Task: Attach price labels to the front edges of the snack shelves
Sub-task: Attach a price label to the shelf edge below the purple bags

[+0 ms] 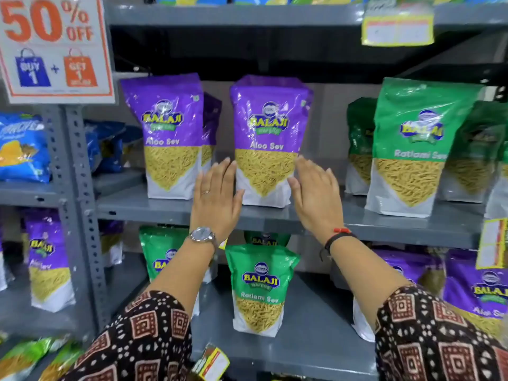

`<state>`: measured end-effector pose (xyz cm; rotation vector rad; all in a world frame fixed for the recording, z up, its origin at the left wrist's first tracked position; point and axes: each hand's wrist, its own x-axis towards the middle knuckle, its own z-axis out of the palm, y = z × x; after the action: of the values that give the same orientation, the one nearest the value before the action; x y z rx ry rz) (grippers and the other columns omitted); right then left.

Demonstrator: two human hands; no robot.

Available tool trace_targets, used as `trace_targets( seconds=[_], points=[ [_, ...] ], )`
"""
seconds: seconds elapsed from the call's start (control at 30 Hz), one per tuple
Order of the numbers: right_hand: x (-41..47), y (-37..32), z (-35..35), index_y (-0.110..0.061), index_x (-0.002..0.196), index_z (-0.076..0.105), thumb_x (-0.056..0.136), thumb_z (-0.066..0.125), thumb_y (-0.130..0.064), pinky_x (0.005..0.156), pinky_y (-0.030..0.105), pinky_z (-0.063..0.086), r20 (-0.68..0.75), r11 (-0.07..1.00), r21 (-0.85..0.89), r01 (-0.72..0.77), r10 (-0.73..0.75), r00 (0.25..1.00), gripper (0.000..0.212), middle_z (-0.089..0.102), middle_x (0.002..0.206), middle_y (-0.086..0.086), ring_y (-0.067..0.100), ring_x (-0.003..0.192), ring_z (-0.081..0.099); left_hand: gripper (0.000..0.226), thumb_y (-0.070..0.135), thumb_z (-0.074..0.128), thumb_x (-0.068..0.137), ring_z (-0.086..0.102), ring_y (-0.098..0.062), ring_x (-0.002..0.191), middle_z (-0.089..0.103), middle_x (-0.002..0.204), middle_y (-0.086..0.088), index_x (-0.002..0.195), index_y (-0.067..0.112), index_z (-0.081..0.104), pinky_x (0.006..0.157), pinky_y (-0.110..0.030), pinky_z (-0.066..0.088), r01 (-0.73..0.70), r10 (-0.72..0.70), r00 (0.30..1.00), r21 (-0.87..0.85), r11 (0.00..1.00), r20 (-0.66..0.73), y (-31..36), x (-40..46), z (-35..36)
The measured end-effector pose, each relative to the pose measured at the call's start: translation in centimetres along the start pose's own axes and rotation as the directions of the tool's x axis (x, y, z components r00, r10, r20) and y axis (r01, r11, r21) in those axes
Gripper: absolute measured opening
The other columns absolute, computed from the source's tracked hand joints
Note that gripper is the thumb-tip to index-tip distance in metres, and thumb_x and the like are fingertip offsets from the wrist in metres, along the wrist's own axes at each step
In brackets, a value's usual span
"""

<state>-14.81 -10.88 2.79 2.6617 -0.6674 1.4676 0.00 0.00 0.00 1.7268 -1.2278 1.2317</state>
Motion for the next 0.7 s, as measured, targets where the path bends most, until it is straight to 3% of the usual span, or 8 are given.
trace_targets(
  seconds=[0.07, 0.13, 0.27, 0.37, 0.47, 0.57, 0.7],
  points=[
    [-0.5, -0.9, 2.4, -0.008, 0.118, 0.049, 0.088, 0.026, -0.039, 0.095, 0.048, 0.039, 0.037, 0.998, 0.043, 0.054, -0.055, 0.998, 0.049, 0.061, 0.119, 0.017, 0.035, 0.109, 0.055, 0.044, 0.031, 0.036, 0.085, 0.049, -0.037, 0.097, 0.059, 0.109, -0.027, 0.116, 0.002, 0.045, 0.084, -0.048, 0.028, 0.122, -0.123, 0.992, 0.042, 0.992, 0.021, -1.8, -2.6, 0.0],
    [-1.1, -2.2, 5.1, -0.009, 0.114, 0.052, 0.089, 0.041, -0.031, 0.089, 0.046, 0.039, 0.131, 0.995, 0.074, 0.068, -0.077, 0.988, 0.035, 0.063, 0.116, 0.016, 0.035, 0.106, 0.055, 0.042, 0.035, 0.036, 0.082, 0.054, -0.04, 0.083, 0.06, 0.096, -0.027, 0.108, 0.004, 0.048, 0.072, -0.048, 0.033, 0.221, -0.228, 0.97, 0.085, 0.972, 0.089, -4.1, -5.8, 0.4],
    [-0.3, -5.5, 9.6, -0.015, 0.119, 0.049, 0.086, 0.055, -0.031, 0.092, 0.044, 0.036, 0.158, 0.98, 0.143, 0.14, -0.162, 0.974, 0.038, 0.061, 0.121, 0.01, 0.031, 0.112, 0.051, 0.042, 0.042, 0.04, 0.077, 0.051, -0.041, 0.085, 0.057, 0.102, -0.026, 0.106, 0.012, 0.043, 0.072, -0.054, 0.04, 0.304, -0.306, 0.94, 0.032, 0.952, 0.151, -7.5, -7.5, 1.9],
    [0.9, -7.6, 11.9, -0.02, 0.123, 0.046, 0.084, 0.06, -0.032, 0.093, 0.041, 0.028, 0.18, 0.98, 0.11, 0.167, -0.185, 0.966, 0.043, 0.058, 0.124, 0.007, 0.028, 0.115, 0.048, 0.046, 0.044, 0.043, 0.076, 0.042, -0.034, 0.096, 0.056, 0.109, -0.026, 0.109, 0.012, 0.049, 0.081, -0.053, 0.032, 0.204, -0.2, 0.967, -0.011, 0.979, 0.156, -9.6, -7.3, 2.9],
    [1.8, -8.3, 12.9, -0.023, 0.113, 0.055, 0.083, 0.061, -0.026, 0.082, 0.037, 0.021, 0.184, 0.985, 0.103, 0.139, -0.156, 0.97, 0.03, 0.065, 0.113, 0.003, 0.027, 0.106, 0.053, 0.047, 0.045, 0.046, 0.077, 0.037, -0.029, 0.106, 0.057, 0.115, -0.022, 0.107, 0.011, 0.058, 0.087, -0.05, 0.02, 0.097, -0.082, 0.98, -0.074, 0.993, 0.183, -11.4, -6.8, 3.7],
    [2.1, -8.4, 12.8, -0.016, 0.097, 0.061, 0.076, 0.069, -0.018, 0.089, 0.045, 0.04, 0.254, 0.96, 0.278, 0.045, -0.118, 0.96, 0.023, 0.072, 0.098, 0.01, 0.03, 0.096, 0.062, 0.045, 0.043, 0.047, 0.078, 0.036, -0.027, 0.112, 0.06, 0.114, -0.016, 0.108, 0.012, 0.059, 0.09, -0.047, 0.018, 0.084, -0.058, 0.981, -0.134, 0.987, 0.183, -11.7, -7.0, 4.0],
    [2.3, -8.6, 12.0, -0.008, 0.083, 0.062, 0.071, 0.073, -0.011, 0.076, 0.046, 0.049, 0.313, 0.951, 0.308, 0.012, -0.113, 0.943, 0.017, 0.072, 0.083, 0.017, 0.033, 0.082, 0.065, 0.042, 0.04, 0.045, 0.08, 0.038, -0.028, 0.112, 0.06, 0.112, -0.017, 0.109, 0.013, 0.057, 0.093, -0.044, 0.016, 0.085, -0.05, 0.983, -0.197, 0.977, 0.175, -11.3, -7.0, 3.8]
  ],
)
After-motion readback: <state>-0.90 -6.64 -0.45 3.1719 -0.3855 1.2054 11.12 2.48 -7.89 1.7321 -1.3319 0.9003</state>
